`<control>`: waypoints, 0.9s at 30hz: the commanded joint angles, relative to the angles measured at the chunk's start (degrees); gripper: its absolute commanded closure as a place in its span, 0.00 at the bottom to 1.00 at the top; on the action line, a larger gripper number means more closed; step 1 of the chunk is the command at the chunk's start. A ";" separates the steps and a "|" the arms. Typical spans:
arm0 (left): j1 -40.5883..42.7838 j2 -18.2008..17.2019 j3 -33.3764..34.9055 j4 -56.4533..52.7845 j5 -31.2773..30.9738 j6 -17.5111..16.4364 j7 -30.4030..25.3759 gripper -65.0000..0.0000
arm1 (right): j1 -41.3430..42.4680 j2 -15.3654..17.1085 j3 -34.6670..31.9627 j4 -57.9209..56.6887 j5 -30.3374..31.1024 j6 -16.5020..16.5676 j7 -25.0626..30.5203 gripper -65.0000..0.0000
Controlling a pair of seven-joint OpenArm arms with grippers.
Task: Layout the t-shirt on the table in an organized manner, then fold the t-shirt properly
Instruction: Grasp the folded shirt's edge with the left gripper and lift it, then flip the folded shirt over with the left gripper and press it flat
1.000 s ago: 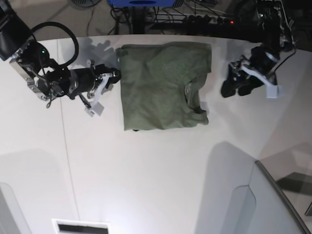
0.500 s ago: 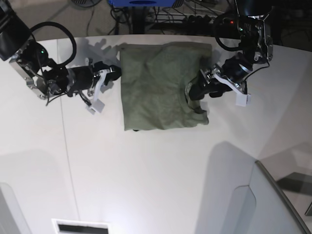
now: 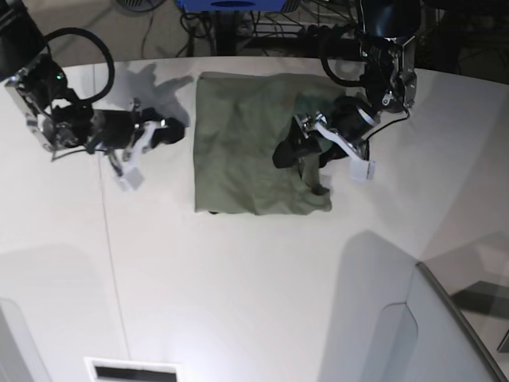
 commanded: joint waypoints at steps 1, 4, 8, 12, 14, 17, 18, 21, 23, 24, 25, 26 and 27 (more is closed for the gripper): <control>0.12 -0.23 0.01 -1.03 2.81 2.26 2.87 0.29 | 0.20 0.73 2.14 0.79 0.71 0.80 0.58 1.00; -1.46 -0.31 -0.17 -2.35 2.81 2.26 2.87 0.69 | -1.21 1.87 6.45 0.79 0.71 0.89 0.58 1.00; -3.66 -1.19 0.19 -2.18 6.06 2.26 2.87 1.00 | -1.56 3.46 7.42 0.70 0.71 0.89 0.58 1.00; -4.54 -1.28 1.68 0.90 14.15 3.10 4.10 1.00 | -1.56 4.78 7.51 0.70 0.71 0.89 0.85 1.00; -4.45 -2.60 5.28 3.45 18.98 3.10 5.06 1.00 | -1.56 4.86 7.51 0.70 0.71 0.89 0.85 1.00; -4.71 -5.68 12.23 6.09 24.87 3.10 4.98 1.00 | -1.56 4.69 7.51 0.70 0.71 0.89 0.93 1.00; -4.80 -6.91 14.69 7.14 26.45 3.10 4.98 1.00 | -1.56 4.69 7.51 0.61 0.71 0.89 0.93 1.00; -6.74 -10.86 22.87 10.75 30.85 2.92 4.98 1.00 | -1.47 4.51 7.51 0.61 0.71 0.89 0.93 1.00; -7.79 -13.68 29.11 12.59 33.66 2.92 4.80 1.00 | -1.38 4.42 7.51 0.61 0.71 0.89 0.93 1.00; -8.85 -14.64 32.01 13.03 34.89 2.92 4.80 1.00 | -1.38 4.42 7.51 0.61 0.71 0.89 0.93 1.00; -9.99 -15.35 34.65 13.12 36.12 2.92 4.80 1.00 | -1.38 4.42 7.51 0.61 0.71 0.89 0.93 1.00; -10.87 -15.43 36.49 12.77 37.00 3.01 4.80 1.00 | -1.38 4.42 7.51 0.61 0.71 0.89 0.93 1.00; -12.01 -15.43 38.52 12.33 37.97 3.18 4.80 1.00 | -1.38 4.42 7.95 0.61 0.71 0.89 0.93 1.00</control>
